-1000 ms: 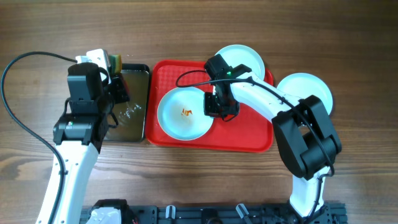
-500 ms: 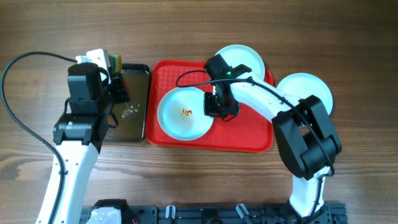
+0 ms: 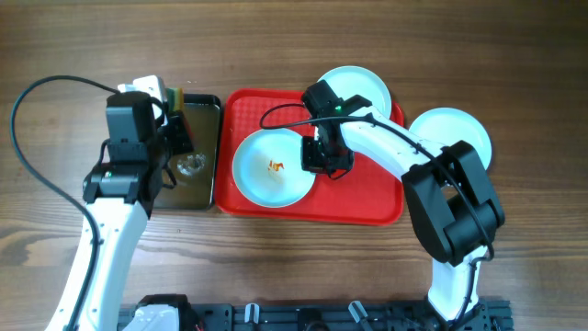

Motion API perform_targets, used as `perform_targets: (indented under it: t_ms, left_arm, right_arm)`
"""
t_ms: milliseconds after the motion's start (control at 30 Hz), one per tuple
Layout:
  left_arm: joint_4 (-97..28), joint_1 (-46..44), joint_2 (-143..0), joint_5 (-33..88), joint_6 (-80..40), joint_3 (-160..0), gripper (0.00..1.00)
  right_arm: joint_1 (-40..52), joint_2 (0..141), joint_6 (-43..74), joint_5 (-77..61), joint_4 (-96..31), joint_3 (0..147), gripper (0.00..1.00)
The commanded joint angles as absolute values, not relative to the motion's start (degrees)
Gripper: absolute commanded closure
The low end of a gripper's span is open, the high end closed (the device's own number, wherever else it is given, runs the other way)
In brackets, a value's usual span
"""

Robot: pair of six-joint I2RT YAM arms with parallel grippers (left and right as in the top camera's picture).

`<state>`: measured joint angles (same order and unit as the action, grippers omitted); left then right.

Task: Clean dirty plates on tray and stack at the side
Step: 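Dip and lift the green sponge with the left gripper toward the plate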

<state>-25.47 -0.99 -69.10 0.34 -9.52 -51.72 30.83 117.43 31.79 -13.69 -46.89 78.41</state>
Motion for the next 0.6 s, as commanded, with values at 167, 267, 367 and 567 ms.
perform_targets:
  t_ms: [167, 267, 367, 567]
  left_arm:
    - [-27.31, -0.99, -82.24, 3.25, -9.45, -52.07, 0.96]
    - [-27.24, -0.99, -87.57, 4.49, -9.43, -52.07, 0.96]
    - [-27.20, -0.99, -91.42, 8.45, -9.45, -52.07, 0.96]
    - [-27.68, -1.87, -94.19, 13.08, -9.45, -52.07, 0.96]
  right_arm:
    - [30.96, 120.64, 31.48, -10.35, -47.55, 76.38, 0.96]
    - [30.96, 120.64, 31.48, -10.35, -47.44, 76.38, 0.96]
    - [30.96, 120.64, 31.48, -10.37, -47.44, 76.38, 0.96]
    - [30.96, 120.64, 31.48, -10.35, -47.46, 76.38, 0.96]
